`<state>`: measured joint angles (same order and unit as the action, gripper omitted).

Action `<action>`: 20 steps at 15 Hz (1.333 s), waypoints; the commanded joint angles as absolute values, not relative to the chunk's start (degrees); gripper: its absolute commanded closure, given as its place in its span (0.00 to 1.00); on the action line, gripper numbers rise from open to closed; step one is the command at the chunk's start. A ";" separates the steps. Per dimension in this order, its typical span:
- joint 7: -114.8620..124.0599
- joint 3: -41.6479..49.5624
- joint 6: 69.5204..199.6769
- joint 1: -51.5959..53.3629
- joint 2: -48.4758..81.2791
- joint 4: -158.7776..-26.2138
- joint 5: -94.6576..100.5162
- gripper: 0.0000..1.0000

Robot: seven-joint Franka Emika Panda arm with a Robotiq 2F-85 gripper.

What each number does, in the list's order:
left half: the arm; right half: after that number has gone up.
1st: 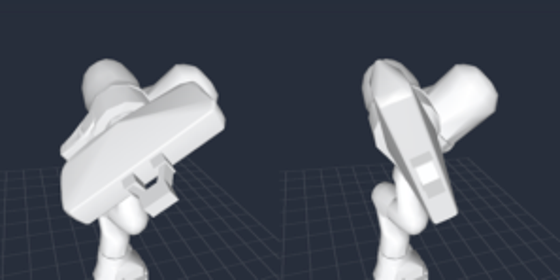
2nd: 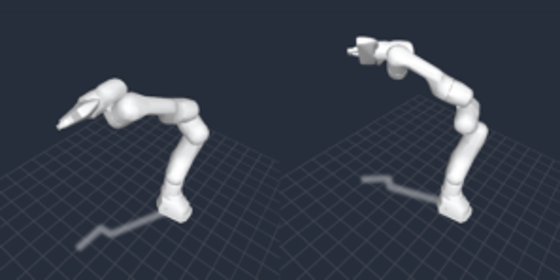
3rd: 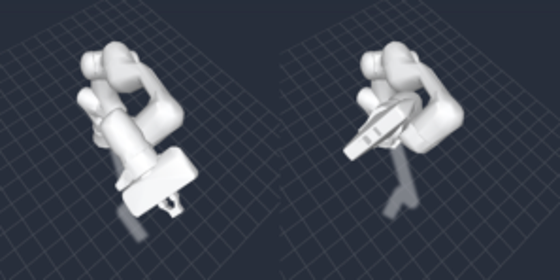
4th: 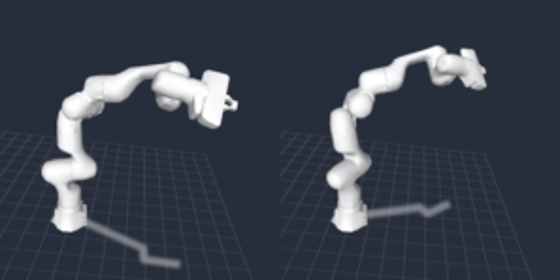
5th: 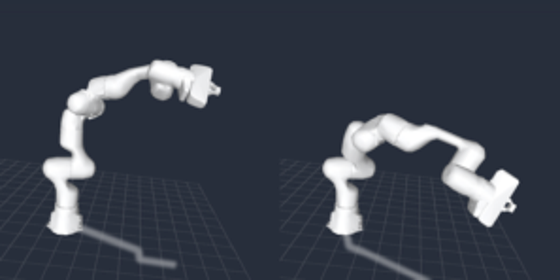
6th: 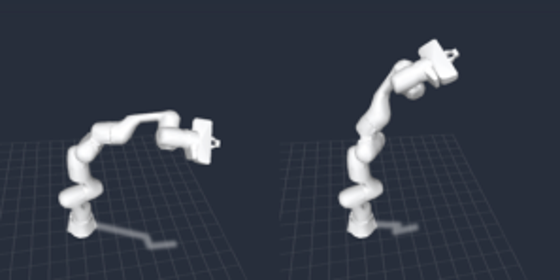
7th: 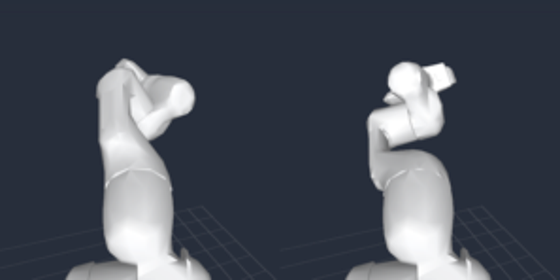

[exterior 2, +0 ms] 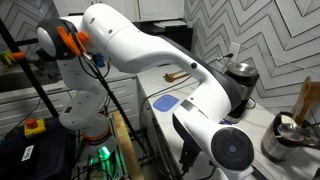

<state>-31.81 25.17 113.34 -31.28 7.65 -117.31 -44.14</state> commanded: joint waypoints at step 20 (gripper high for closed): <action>-50.43 20.56 116.58 -30.43 12.42 -113.40 -44.50 0.00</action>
<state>-47.48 20.73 117.89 -30.34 11.71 -114.05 -43.75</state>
